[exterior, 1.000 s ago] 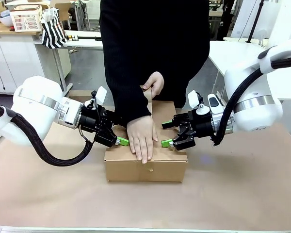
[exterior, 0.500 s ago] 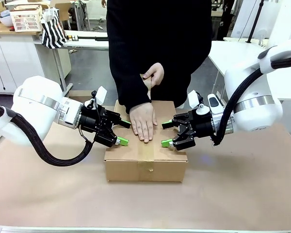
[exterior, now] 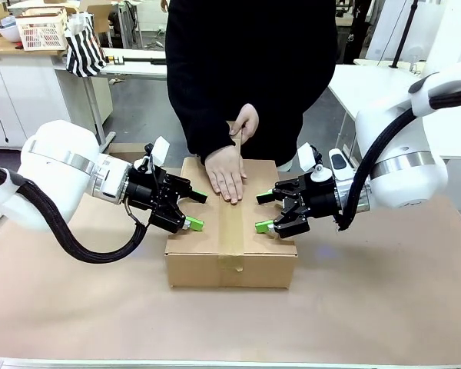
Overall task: Pack the gift set into the box.
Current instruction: Press and hold the closed box until the human finishes sealing it.
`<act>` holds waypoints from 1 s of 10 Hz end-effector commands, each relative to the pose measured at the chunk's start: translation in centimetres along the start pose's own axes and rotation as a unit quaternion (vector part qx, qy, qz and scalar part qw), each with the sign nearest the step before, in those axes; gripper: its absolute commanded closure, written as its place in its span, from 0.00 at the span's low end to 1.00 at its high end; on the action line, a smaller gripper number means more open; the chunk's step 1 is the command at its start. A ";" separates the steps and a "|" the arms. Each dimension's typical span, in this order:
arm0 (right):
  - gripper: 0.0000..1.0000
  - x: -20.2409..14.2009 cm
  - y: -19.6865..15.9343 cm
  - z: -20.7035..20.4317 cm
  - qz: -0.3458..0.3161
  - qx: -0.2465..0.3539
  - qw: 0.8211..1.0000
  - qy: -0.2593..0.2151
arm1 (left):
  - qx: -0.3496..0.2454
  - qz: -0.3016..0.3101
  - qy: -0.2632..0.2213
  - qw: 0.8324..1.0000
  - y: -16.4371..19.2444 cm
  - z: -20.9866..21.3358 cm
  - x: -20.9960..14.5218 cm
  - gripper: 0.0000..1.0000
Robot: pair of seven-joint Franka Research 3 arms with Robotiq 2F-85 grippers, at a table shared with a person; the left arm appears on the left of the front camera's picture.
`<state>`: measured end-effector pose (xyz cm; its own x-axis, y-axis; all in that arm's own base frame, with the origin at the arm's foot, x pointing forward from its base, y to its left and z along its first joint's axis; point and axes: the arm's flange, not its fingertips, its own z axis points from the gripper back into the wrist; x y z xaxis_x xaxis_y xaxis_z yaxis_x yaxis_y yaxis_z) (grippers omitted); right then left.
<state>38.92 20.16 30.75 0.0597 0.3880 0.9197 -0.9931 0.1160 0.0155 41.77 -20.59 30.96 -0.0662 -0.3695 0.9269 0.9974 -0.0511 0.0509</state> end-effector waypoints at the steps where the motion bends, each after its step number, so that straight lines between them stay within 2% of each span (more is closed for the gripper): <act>1: 0.00 -0.1 0.1 -0.1 0.013 -0.002 1.000 0.004 | 0.000 0.008 -0.003 1.000 0.0 0.0 -0.1 0.00; 10: 0.00 -0.1 0.1 -0.1 0.013 -0.002 1.000 0.004 | 0.000 0.008 -0.003 1.000 0.0 0.0 -0.1 0.00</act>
<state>38.92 20.16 30.75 0.0597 0.3881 0.9197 -0.9931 0.1160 0.0155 41.77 -20.59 30.94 -0.0657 -0.3696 0.9269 0.9974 -0.0510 0.0503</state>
